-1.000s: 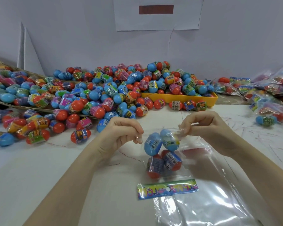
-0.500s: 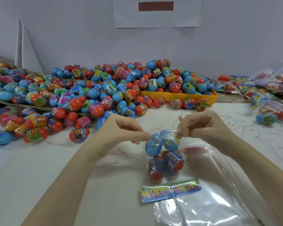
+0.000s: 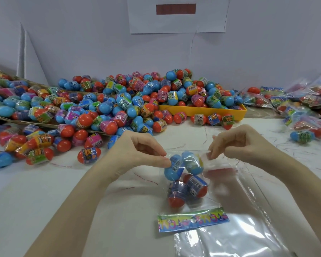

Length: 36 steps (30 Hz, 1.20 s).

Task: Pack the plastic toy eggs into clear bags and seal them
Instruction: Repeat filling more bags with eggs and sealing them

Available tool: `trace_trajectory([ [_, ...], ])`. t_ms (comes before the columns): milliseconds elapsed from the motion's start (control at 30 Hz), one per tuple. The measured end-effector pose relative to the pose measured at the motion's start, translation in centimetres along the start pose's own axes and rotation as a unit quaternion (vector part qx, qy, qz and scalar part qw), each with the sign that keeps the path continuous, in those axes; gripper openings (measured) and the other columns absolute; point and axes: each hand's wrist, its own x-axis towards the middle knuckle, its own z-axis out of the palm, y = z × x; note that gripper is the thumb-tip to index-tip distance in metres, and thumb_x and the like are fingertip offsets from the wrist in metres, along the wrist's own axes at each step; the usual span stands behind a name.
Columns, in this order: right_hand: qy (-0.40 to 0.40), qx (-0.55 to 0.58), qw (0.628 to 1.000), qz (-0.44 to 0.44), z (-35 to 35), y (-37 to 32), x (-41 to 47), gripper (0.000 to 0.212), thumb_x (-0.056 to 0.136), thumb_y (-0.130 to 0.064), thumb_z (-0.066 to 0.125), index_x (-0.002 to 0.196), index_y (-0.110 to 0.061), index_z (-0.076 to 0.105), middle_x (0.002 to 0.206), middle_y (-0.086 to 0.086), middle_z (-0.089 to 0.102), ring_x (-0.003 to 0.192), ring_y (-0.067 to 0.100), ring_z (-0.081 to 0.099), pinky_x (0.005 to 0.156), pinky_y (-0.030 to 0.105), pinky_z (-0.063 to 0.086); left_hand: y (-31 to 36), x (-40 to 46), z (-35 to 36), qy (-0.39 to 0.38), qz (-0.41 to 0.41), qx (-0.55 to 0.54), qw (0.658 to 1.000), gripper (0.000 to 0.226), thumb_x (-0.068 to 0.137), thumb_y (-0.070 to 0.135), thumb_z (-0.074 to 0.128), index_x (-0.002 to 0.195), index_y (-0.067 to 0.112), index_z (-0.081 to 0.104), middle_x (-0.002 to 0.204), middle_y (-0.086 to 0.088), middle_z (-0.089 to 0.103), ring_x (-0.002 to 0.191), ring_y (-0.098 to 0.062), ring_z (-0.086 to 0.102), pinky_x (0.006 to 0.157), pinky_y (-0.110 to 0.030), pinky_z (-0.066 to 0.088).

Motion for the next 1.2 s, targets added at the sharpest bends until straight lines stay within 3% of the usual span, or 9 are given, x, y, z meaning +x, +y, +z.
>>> trace_trajectory([
  [133, 0.101, -0.001, 0.994, -0.037, 0.8, -0.3, 0.2, 0.015, 0.065, -0.029, 0.062, 0.077, -0.021, 0.068, 0.078, -0.007, 0.069, 0.072, 0.007, 0.066, 0.069, 0.025, 0.054, 0.2, -0.1, 0.1, -0.006, 0.001, -0.002, 1.000, 0.024, 0.037, 0.030, 0.081, 0.058, 0.020, 0.073, 0.060, 0.008, 0.065, 0.058, -0.003, 0.060, 0.059, -0.013, 0.050],
  [267, -0.060, -0.083, 0.994, 0.042, 2.9, -0.5, 0.3, 0.058, 0.052, -0.071, 0.069, 0.102, -0.043, 0.059, 0.094, -0.024, 0.064, 0.089, -0.014, 0.056, 0.070, 0.012, 0.045, 0.3, -0.1, 0.3, -0.006, 0.006, -0.007, 1.000, 0.025, 0.037, 0.028, 0.081, 0.058, 0.018, 0.073, 0.060, 0.008, 0.064, 0.057, -0.003, 0.060, 0.058, -0.013, 0.049],
  [400, -0.092, -0.057, 0.993, 0.039, 3.0, -0.5, 0.6, 0.035, 0.056, -0.058, 0.073, 0.078, -0.031, 0.073, 0.083, -0.014, 0.070, 0.083, -0.003, 0.061, 0.075, 0.020, 0.043, 0.5, -0.1, 0.3, -0.006, 0.017, -0.014, 1.000, 0.022, 0.038, 0.024, 0.079, 0.058, 0.020, 0.074, 0.060, 0.009, 0.064, 0.058, -0.002, 0.058, 0.058, -0.013, 0.049],
  [600, -0.154, 0.064, 0.985, 0.040, 1.5, 0.0, 0.5, 0.027, 0.062, -0.030, 0.075, 0.088, -0.023, 0.074, 0.093, 0.006, 0.072, 0.091, 0.023, 0.066, 0.077, 0.031, 0.056, 0.4, -0.2, -0.1, 0.006, -0.007, -0.034, 0.999, 0.021, 0.045, 0.014, 0.075, 0.064, 0.023, 0.073, 0.060, 0.009, 0.063, 0.060, -0.003, 0.060, 0.061, -0.014, 0.051],
  [733, -0.135, 0.114, 0.983, 0.046, 1.3, 0.3, 0.7, 0.021, 0.060, -0.026, 0.075, 0.081, -0.027, 0.076, 0.091, 0.009, 0.072, 0.085, 0.023, 0.068, 0.061, 0.022, 0.054, 0.3, -0.1, 0.1, 0.035, -0.016, -0.100, 0.994, 0.043, 0.054, 0.013, 0.084, 0.091, 0.025, 0.066, 0.074, 0.010, 0.066, 0.077, -0.010, 0.064, 0.069, -0.019, 0.053],
  [800, -0.120, 0.132, 0.983, 0.042, 1.2, 0.4, 0.7, 0.019, 0.060, -0.025, 0.073, 0.079, -0.026, 0.076, 0.089, 0.008, 0.073, 0.084, 0.023, 0.068, 0.059, 0.020, 0.053, 0.4, 0.0, 0.5, 0.009, -0.051, -0.149, 0.987, 0.051, 0.056, 0.030, 0.086, 0.101, 0.025, 0.064, 0.089, 0.006, 0.071, 0.088, -0.015, 0.068, 0.071, -0.023, 0.055],
  [900, -0.120, 0.153, 0.980, 0.031, 1.1, 0.4, 0.7, 0.019, 0.062, -0.022, 0.071, 0.081, -0.020, 0.075, 0.086, 0.008, 0.073, 0.079, 0.020, 0.068, 0.057, 0.018, 0.052, 0.6, -0.2, 1.3, -0.048, -0.103, -0.071, 0.991, 0.037, 0.062, 0.047, 0.080, 0.092, 0.027, 0.073, 0.093, -0.006, 0.073, 0.084, -0.018, 0.070, 0.070, -0.028, 0.058],
  [1133, -0.159, 0.137, 0.978, 0.018, 0.2, 0.3, 0.4, 0.016, 0.066, -0.018, 0.069, 0.081, -0.019, 0.075, 0.083, 0.004, 0.073, 0.075, 0.011, 0.068, 0.063, 0.015, 0.051, 0.4, -0.4, 0.6, -0.118, -0.118, -0.128, 0.978, 0.026, 0.065, 0.020, 0.067, 0.090, 0.014, 0.076, 0.094, -0.009, 0.073, 0.087, -0.021, 0.070, 0.069, -0.021, 0.056],
  [1200, -0.106, 0.152, 0.983, -0.008, -0.7, -0.3, 0.2, 0.017, 0.066, -0.009, 0.074, 0.075, -0.023, 0.076, 0.075, -0.004, 0.073, 0.069, 0.006, 0.067, 0.061, 0.012, 0.049, 0.4, -0.5, 0.4, -0.090, -0.094, -0.183, 0.975, 0.025, 0.067, 0.016, 0.064, 0.088, 0.018, 0.077, 0.097, -0.007, 0.073, 0.088, -0.020, 0.070, 0.069, -0.020, 0.055],
])
